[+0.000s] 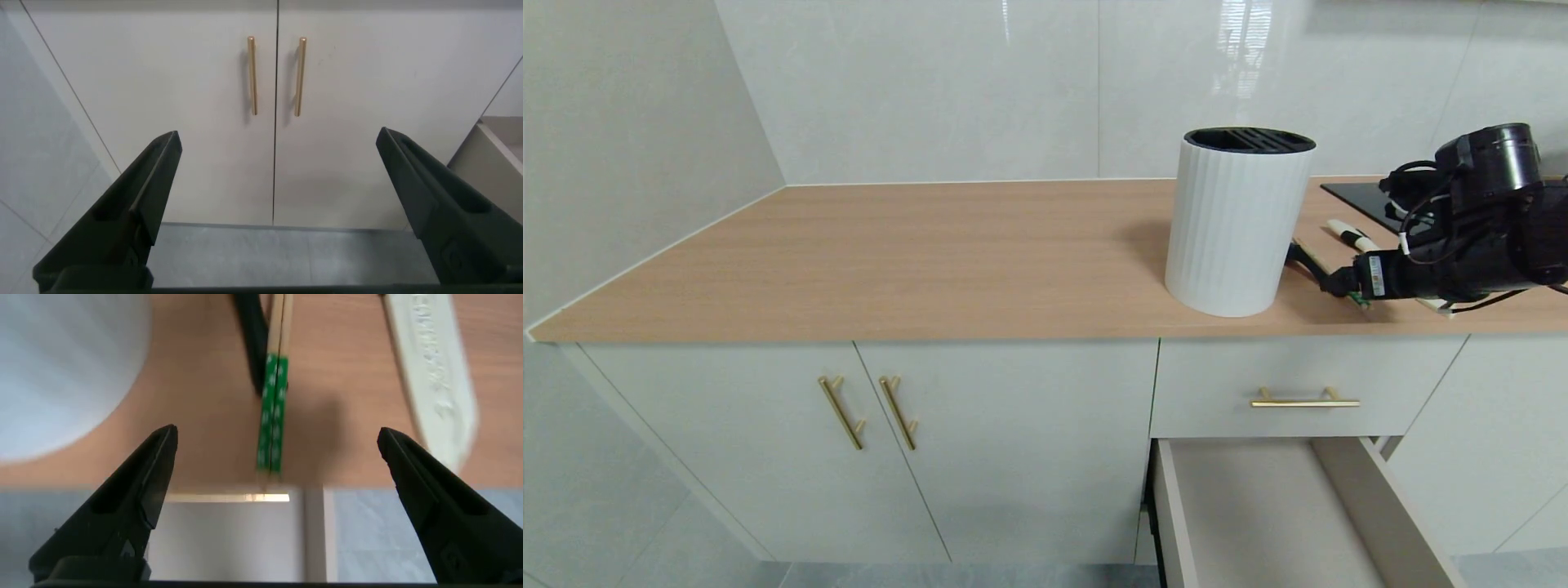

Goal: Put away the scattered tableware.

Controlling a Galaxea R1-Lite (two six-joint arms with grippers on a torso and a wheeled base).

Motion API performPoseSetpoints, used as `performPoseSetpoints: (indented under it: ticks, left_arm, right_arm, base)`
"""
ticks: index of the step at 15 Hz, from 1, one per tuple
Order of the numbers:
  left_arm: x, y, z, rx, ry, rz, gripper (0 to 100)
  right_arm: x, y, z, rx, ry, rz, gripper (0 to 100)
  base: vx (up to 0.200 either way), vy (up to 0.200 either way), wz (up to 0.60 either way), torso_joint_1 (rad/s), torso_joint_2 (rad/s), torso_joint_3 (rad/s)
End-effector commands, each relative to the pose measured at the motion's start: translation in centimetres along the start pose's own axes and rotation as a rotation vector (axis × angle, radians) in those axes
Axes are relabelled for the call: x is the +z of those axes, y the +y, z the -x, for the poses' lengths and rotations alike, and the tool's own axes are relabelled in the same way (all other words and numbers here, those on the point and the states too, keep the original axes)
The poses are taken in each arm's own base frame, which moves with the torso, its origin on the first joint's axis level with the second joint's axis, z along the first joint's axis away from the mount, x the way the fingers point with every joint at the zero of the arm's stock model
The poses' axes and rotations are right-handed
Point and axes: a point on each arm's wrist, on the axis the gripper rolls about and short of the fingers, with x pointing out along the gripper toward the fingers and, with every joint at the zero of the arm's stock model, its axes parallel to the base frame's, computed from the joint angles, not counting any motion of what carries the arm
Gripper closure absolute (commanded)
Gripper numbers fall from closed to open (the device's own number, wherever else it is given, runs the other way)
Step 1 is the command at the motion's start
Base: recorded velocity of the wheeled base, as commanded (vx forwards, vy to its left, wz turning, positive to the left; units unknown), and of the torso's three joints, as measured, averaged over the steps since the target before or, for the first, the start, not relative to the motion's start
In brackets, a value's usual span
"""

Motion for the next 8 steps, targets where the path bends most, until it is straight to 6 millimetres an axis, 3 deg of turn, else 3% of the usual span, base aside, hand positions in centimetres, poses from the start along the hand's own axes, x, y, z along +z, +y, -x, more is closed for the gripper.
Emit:
performPoseSetpoints:
  ticks: [1,8]
  left_arm:
    - [0.0,0.0,0.0,0.0,0.0,0.0,0]
    - [0.0,0.0,0.0,0.001,0.0,0.0,0]
  right_arm:
    - [-0.73,0.12,-2.11,-0.007,0.042,0.004,0]
    - [-0.61,0.24,-2.88,-0.009,0.022,-0.022,0]
  base:
    - [0.0,0.0,0.0,0.0,0.0,0.0]
    - [0.0,0.0,0.0,0.0,0.0,0.0]
